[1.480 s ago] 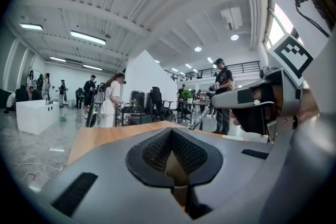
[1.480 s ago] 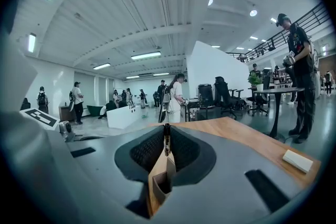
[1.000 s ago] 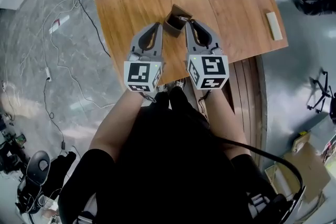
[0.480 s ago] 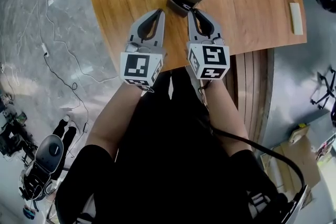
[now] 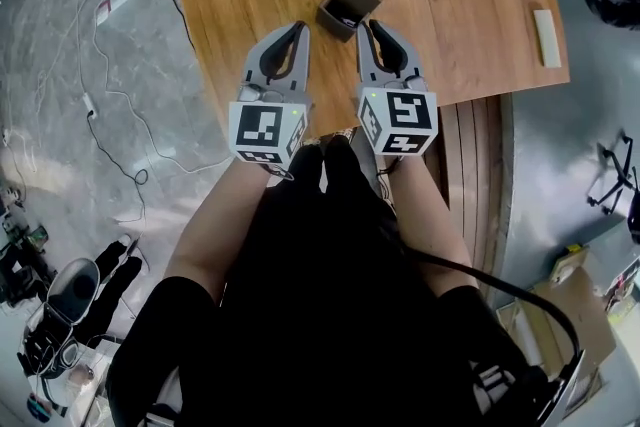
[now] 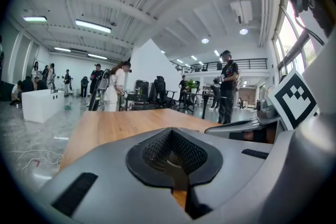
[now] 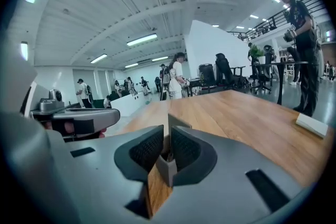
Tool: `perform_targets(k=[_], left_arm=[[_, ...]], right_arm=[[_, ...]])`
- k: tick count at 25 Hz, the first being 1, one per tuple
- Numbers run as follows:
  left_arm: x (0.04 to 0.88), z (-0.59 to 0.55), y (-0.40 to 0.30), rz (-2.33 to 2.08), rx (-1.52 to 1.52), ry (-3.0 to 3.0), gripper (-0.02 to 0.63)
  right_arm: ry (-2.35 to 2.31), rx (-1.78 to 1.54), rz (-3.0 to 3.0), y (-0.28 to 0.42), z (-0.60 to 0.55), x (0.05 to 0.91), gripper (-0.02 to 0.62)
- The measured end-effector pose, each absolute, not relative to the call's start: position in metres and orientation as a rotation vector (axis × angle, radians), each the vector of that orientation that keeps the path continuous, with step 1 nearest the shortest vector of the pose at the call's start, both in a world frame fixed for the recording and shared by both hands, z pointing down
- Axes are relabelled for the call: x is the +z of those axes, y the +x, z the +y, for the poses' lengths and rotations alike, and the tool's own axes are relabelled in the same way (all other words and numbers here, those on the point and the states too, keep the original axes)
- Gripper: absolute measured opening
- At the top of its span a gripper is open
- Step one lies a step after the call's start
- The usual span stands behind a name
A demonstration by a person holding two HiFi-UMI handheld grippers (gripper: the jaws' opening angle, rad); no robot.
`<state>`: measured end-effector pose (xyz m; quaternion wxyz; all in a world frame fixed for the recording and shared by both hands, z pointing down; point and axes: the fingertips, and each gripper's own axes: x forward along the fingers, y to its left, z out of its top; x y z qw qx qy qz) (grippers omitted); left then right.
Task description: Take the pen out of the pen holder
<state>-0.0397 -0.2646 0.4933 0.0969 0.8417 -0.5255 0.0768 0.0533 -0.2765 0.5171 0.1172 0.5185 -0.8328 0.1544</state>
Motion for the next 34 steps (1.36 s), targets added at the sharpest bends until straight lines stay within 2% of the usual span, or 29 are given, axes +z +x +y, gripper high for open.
perform_targets(k=[5, 12, 34], left_arm=[[0.418, -0.261, -0.035, -1.588, 0.123, 2.598, 0.0], [0.316, -0.253, -0.027, -1.629, -0.031, 2.769, 0.0], [0.303, -0.242, -0.025, -1.593, -0.064, 2.763, 0.0]], right_arm=[[1.576, 0.221, -2.543, 0.054, -0.268, 0.424, 0.015], [1.697, -0.18, -2.67, 0.053, -0.252, 0.29, 0.014], [1.691, -0.194, -2.711, 0.043, -0.245, 0.279, 0.014]])
